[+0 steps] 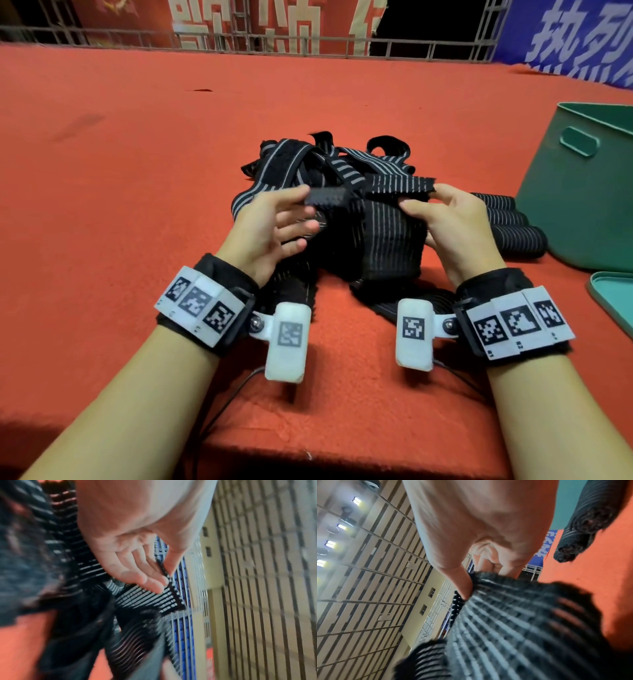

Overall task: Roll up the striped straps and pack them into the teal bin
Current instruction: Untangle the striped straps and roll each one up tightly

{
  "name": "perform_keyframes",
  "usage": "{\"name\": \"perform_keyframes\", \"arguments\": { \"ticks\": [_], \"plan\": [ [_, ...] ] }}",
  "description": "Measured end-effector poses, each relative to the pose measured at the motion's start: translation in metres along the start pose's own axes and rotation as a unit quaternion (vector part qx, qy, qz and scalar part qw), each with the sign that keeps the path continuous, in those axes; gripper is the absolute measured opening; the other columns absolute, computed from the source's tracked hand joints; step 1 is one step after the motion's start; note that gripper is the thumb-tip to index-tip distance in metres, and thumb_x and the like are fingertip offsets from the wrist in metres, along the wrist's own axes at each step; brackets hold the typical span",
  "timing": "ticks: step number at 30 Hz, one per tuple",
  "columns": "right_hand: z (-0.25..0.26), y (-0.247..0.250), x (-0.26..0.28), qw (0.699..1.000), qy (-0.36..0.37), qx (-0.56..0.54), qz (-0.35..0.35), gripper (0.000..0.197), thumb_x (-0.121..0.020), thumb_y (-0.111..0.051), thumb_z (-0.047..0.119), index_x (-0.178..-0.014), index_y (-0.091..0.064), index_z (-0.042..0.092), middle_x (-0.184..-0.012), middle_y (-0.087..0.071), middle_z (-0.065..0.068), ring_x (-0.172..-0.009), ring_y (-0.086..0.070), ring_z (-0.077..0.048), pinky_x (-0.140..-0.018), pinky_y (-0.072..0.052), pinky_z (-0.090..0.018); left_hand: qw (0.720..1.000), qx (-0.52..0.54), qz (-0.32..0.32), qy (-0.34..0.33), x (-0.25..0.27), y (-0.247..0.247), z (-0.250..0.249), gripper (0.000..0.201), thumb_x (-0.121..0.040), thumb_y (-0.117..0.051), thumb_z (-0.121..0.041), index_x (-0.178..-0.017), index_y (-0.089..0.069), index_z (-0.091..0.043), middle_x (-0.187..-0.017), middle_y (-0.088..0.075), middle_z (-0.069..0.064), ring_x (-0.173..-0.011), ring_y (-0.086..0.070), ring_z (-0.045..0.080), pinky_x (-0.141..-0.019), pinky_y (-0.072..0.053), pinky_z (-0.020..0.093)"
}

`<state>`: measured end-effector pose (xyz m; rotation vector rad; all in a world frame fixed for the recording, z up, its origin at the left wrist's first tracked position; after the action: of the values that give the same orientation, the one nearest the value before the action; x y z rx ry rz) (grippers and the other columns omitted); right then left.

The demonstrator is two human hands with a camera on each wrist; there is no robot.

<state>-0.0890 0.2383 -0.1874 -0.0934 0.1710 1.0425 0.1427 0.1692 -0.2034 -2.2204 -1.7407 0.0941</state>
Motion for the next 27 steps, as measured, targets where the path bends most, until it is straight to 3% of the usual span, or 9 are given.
{"name": "perform_keyframes", "arguments": {
  "ticks": [3,6,8,10,14,16,19,22,27],
  "plan": [
    [-0.003,0.013,-0.005,0.999,-0.016,0.025,-0.020,0.016,-0.085,-0.070,0.002,-0.096,-0.075,0.013,-0.092,-0.076,-0.001,-0.091,-0.073,-0.019,-0.091,-0.057,-0.045,0.989,0.141,-0.044,-0.021,-0.006,0.020,-0.013,0.009,-0.090,-0.068,-0.027,-0.085,-0.064,-0.020,-0.070,-0.065,-0.007,-0.062,-0.062,0.009,-0.061,-0.047,0.022],
    [-0.004,0.007,-0.001,0.998,-0.049,0.019,0.036,0.015,-0.088,-0.069,0.009,-0.102,-0.073,0.008,-0.088,-0.073,0.001,-0.077,-0.067,-0.012,-0.073,-0.052,-0.033,0.989,0.117,-0.047,-0.082,-0.002,0.018,-0.022,0.006,-0.090,-0.066,-0.025,-0.084,-0.067,-0.024,-0.082,-0.069,-0.007,-0.081,-0.064,0.011,-0.086,-0.046,0.030],
    [0.000,-0.004,0.003,0.997,-0.028,0.049,0.055,0.017,-0.086,-0.071,0.012,-0.100,-0.071,0.003,-0.088,-0.072,-0.003,-0.073,-0.067,-0.012,-0.062,-0.052,-0.024,0.990,0.085,-0.027,-0.110,0.004,0.002,-0.019,0.017,-0.092,-0.062,-0.019,-0.078,-0.069,-0.023,-0.081,-0.071,-0.008,-0.078,-0.062,0.008,-0.080,-0.044,0.025],
    [0.005,-0.015,0.006,0.996,0.012,0.073,0.052,0.013,-0.082,-0.074,0.011,-0.093,-0.071,0.006,-0.093,-0.073,-0.012,-0.083,-0.070,-0.021,-0.074,-0.057,-0.033,0.991,0.060,-0.003,-0.117,0.007,-0.013,-0.012,0.020,-0.095,-0.062,-0.019,-0.078,-0.073,-0.021,-0.088,-0.075,-0.004,-0.074,-0.062,0.007,-0.070,-0.042,0.023],
    [0.009,-0.026,0.009,0.996,0.020,0.060,0.058,0.015,-0.084,-0.070,0.004,-0.099,-0.070,0.006,-0.098,-0.073,-0.022,-0.083,-0.069,-0.019,-0.080,-0.058,-0.040,0.988,-0.001,0.073,-0.138,0.017,-0.036,-0.005,0.016,-0.097,-0.065,-0.018,-0.107,-0.075,-0.010,-0.105,-0.077,0.006,-0.088,-0.073,0.013,-0.072,-0.054,0.022],
    [0.008,-0.025,0.010,0.998,0.010,0.038,0.048,0.019,-0.085,-0.066,-0.001,-0.103,-0.070,0.005,-0.094,-0.075,-0.017,-0.080,-0.070,-0.016,-0.072,-0.057,-0.031,0.982,-0.039,0.069,-0.171,0.017,-0.035,-0.007,0.035,-0.091,-0.074,-0.012,-0.125,-0.069,-0.010,-0.115,-0.076,0.003,-0.101,-0.073,0.011,-0.082,-0.056,0.021],
    [0.009,-0.028,0.013,0.998,0.015,0.017,0.059,0.019,-0.086,-0.065,-0.001,-0.103,-0.074,0.005,-0.093,-0.078,-0.011,-0.080,-0.071,-0.012,-0.068,-0.056,-0.024,0.965,-0.152,0.034,-0.210,0.010,-0.029,-0.009,0.069,-0.073,-0.091,-0.025,-0.136,-0.065,-0.018,-0.125,-0.072,-0.006,-0.115,-0.067,0.005,-0.103,-0.053,0.030],
    [0.010,-0.035,0.017,0.994,0.038,0.033,0.092,0.011,-0.089,-0.070,0.005,-0.097,-0.076,0.003,-0.096,-0.078,-0.014,-0.082,-0.071,-0.014,-0.073,-0.055,-0.029,0.958,-0.194,0.042,-0.207,0.013,-0.029,-0.006,0.052,-0.075,-0.091,-0.025,-0.124,-0.074,-0.020,-0.115,-0.076,-0.005,-0.110,-0.070,0.007,-0.102,-0.054,0.031],
    [0.011,-0.035,0.020,0.992,0.068,0.048,0.099,0.024,-0.090,-0.079,0.026,-0.090,-0.076,0.002,-0.083,-0.077,-0.005,-0.074,-0.068,-0.010,-0.067,-0.052,-0.025,0.948,-0.197,0.013,-0.249,0.012,-0.023,-0.014,0.009,-0.088,-0.078,-0.015,-0.096,-0.082,-0.015,-0.091,-0.080,-0.005,-0.090,-0.074,0.006,-0.081,-0.053,0.017]
  ]
}}
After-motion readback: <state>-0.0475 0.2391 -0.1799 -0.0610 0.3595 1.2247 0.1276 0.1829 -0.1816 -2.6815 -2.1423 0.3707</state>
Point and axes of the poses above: each hand's wrist, its own x-axis away from the middle knuckle, its own y-axis out of the back of the hand, z = x × y, the point moved 5 cm from there along -x, towards the middle knuckle
